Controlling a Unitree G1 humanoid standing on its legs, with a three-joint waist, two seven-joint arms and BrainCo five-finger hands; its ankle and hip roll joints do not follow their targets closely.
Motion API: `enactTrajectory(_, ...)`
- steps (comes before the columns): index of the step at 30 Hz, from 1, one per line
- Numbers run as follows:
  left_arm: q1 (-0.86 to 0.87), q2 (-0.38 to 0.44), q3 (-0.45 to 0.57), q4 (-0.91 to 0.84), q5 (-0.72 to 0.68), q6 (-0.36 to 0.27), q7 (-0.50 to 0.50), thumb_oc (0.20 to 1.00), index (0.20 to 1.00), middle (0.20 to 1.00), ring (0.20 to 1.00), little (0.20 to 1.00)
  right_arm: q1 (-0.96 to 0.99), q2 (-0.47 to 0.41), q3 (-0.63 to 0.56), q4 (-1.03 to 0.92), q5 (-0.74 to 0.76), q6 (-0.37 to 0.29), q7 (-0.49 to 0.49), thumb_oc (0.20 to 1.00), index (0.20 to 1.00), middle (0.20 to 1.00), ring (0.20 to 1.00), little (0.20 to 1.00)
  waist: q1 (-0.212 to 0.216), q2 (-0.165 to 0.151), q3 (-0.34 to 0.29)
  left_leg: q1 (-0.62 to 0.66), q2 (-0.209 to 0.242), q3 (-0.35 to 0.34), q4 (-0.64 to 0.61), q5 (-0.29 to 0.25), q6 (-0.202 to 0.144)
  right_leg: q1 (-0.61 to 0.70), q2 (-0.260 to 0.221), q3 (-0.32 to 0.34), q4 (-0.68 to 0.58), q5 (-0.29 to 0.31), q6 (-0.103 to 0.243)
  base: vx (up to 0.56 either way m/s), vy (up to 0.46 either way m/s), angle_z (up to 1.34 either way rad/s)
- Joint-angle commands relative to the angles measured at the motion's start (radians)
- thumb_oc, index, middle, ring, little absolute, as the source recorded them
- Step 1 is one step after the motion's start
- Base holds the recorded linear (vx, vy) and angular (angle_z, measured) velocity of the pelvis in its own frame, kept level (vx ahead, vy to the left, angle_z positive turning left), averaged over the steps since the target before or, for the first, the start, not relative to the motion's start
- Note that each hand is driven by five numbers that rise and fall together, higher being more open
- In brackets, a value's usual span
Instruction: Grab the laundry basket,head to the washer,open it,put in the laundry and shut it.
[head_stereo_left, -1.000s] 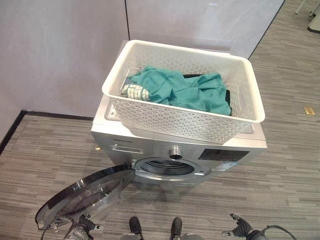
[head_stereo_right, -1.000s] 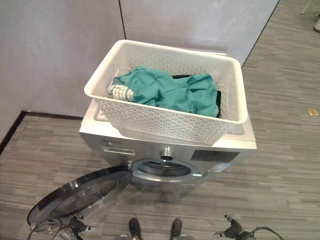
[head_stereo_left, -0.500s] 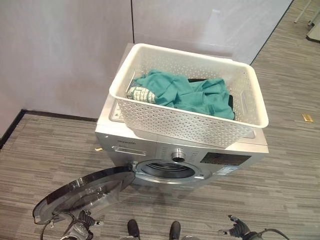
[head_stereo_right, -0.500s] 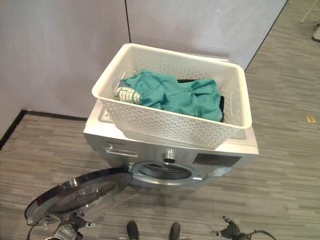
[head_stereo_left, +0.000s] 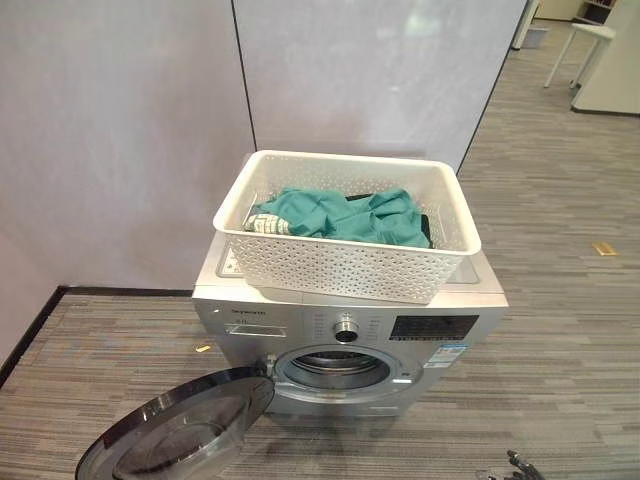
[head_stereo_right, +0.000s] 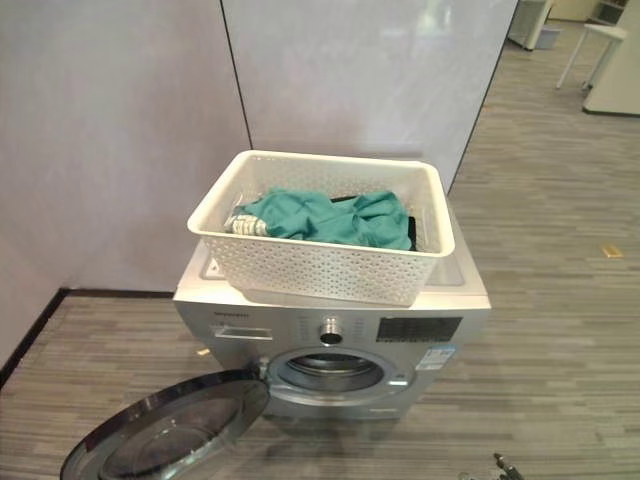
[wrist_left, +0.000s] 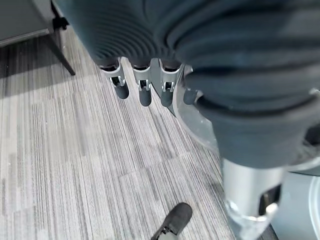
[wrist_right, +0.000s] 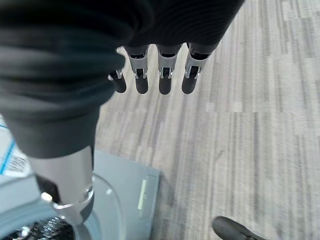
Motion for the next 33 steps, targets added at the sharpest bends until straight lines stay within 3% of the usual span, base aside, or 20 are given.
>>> enactTrajectory(1, -0.044, 0.016, 0.037, 0.033, -0.019, -0.014, -0.014, 1.000, 1.000, 1.000, 1.000, 1.000, -0.009, -0.087, -0.048, -0.092, -0.009, -0.023, 0.017, 1.000, 1.000, 1.000, 1.000, 1.000, 0.000, -0.047, 0.003, 0.010, 0.058, 0.058, 0.001, 0.071, -0.065, -0.019, -0.169, 0.008, -0.020, 0.199, 0.150, 0.00, 0.000, 0.00)
enactTrajectory(3, -0.044, 0.014, 0.032, 0.028, -0.018, -0.017, -0.022, 1.000, 1.000, 1.000, 1.000, 1.000, -0.003, -0.116, -0.064, -0.112, -0.018, -0.021, 0.020, 1.000, 1.000, 1.000, 1.000, 1.000, -0.002, -0.050, 0.003, 0.011, 0.058, 0.059, 0.001, 0.071, -0.065, -0.020, -0.169, 0.009, -0.021, 0.201, 0.152, -0.01, 0.001, -0.02)
enactTrajectory(4, -0.039, 0.020, 0.023, 0.013, 0.005, -0.015, -0.035, 1.000, 1.000, 1.000, 1.000, 1.000, 0.033, -0.227, -0.097, -0.225, -0.083, -0.019, 0.052, 1.000, 1.000, 1.000, 1.000, 1.000, -0.006, -0.054, 0.004, 0.007, 0.060, 0.059, 0.001, 0.070, -0.067, -0.024, -0.168, 0.010, -0.021, 0.205, 0.154, 0.00, 0.000, 0.00)
enactTrajectory(6, -0.035, 0.015, -0.005, -0.005, 0.022, -0.020, -0.063, 1.000, 1.000, 1.000, 1.000, 1.000, 0.061, -0.348, -0.200, -0.345, -0.043, -0.024, 0.077, 1.000, 1.000, 1.000, 1.000, 1.000, -0.018, -0.058, 0.004, 0.007, 0.059, 0.063, 0.001, 0.066, -0.067, -0.031, -0.167, 0.021, -0.022, 0.212, 0.158, 0.00, 0.000, 0.00)
enactTrajectory(9, -0.021, -0.004, -0.025, -0.013, 0.038, -0.035, -0.088, 1.000, 1.000, 1.000, 1.000, 1.000, 0.093, -0.471, -0.330, -0.483, -0.011, -0.056, 0.098, 1.000, 1.000, 1.000, 1.000, 1.000, -0.027, -0.062, 0.001, 0.007, 0.057, 0.070, 0.001, 0.059, -0.065, -0.040, -0.169, 0.029, -0.023, 0.216, 0.162, -0.01, 0.032, -0.07)
enactTrajectory(10, -0.021, -0.005, -0.026, -0.013, 0.038, -0.035, -0.088, 1.000, 1.000, 1.000, 1.000, 1.000, 0.096, -0.471, -0.333, -0.485, -0.011, -0.055, 0.099, 1.000, 1.000, 1.000, 1.000, 1.000, -0.026, -0.060, 0.000, 0.007, 0.057, 0.070, 0.001, 0.059, -0.065, -0.040, -0.169, 0.029, -0.023, 0.217, 0.162, 0.00, 0.040, -0.13)
enactTrajectory(11, -0.016, -0.014, -0.033, -0.021, 0.042, -0.042, -0.100, 1.000, 1.000, 1.000, 1.000, 1.000, 0.104, -0.546, -0.417, -0.571, -0.018, -0.070, 0.108, 1.000, 1.000, 1.000, 1.000, 1.000, -0.030, -0.063, -0.001, 0.005, 0.056, 0.071, 0.001, 0.055, -0.064, -0.046, -0.169, 0.031, -0.023, 0.219, 0.164, -0.01, 0.026, -0.07)
enactTrajectory(15, -0.006, -0.024, -0.042, -0.034, 0.052, -0.044, -0.121, 1.000, 1.000, 1.000, 1.000, 1.000, 0.105, -0.640, -0.556, -0.710, -0.070, -0.079, 0.091, 1.000, 1.000, 1.000, 1.000, 1.000, -0.025, -0.074, -0.005, -0.003, 0.055, 0.061, 0.001, 0.047, -0.059, -0.050, -0.171, 0.027, -0.025, 0.220, 0.169, 0.00, 0.021, -0.07)
enactTrajectory(19, 0.002, -0.038, -0.062, -0.035, 0.057, -0.045, -0.134, 1.000, 1.000, 1.000, 1.000, 1.000, 0.063, -0.672, -0.677, -0.793, -0.037, -0.099, 0.067, 1.000, 1.000, 1.000, 1.000, 1.000, -0.006, -0.086, -0.012, -0.008, 0.053, 0.047, 0.001, 0.037, -0.053, -0.045, -0.173, 0.014, -0.026, 0.213, 0.170, 0.02, 0.018, 0.05)
enactTrajectory(23, 0.001, -0.027, -0.080, -0.042, 0.058, -0.038, -0.138, 1.000, 1.000, 1.000, 1.000, 1.000, -0.088, -0.742, -0.608, -0.760, -0.098, -0.089, 0.032, 1.000, 1.000, 1.000, 1.000, 1.000, 0.038, -0.107, -0.007, -0.028, 0.052, 0.019, 0.001, 0.035, -0.049, -0.043, -0.177, -0.009, -0.027, 0.208, 0.171, 0.00, 0.007, 0.10)
enactTrajectory(29, 0.008, -0.015, -0.105, -0.039, 0.042, -0.032, -0.147, 1.000, 1.000, 1.000, 1.000, 1.000, -0.312, -0.843, -0.411, -0.658, -0.051, -0.085, 0.051, 1.000, 1.000, 1.000, 1.000, 1.000, 0.088, -0.136, 0.001, -0.055, 0.051, -0.012, 0.001, 0.041, -0.050, -0.042, -0.177, -0.037, -0.028, 0.203, 0.170, 0.00, 0.003, 0.16)
enactTrajectory(33, 0.013, -0.009, -0.122, -0.025, 0.023, -0.026, -0.148, 1.000, 1.000, 1.000, 1.000, 1.000, -0.604, -0.859, -0.116, -0.535, -0.019, -0.066, 0.066, 1.000, 1.000, 1.000, 1.000, 1.000, 0.130, -0.155, 0.012, -0.079, 0.050, -0.033, 0.001, 0.047, -0.052, -0.039, -0.180, -0.065, -0.031, 0.200, 0.168, 0.01, 0.000, 0.22)
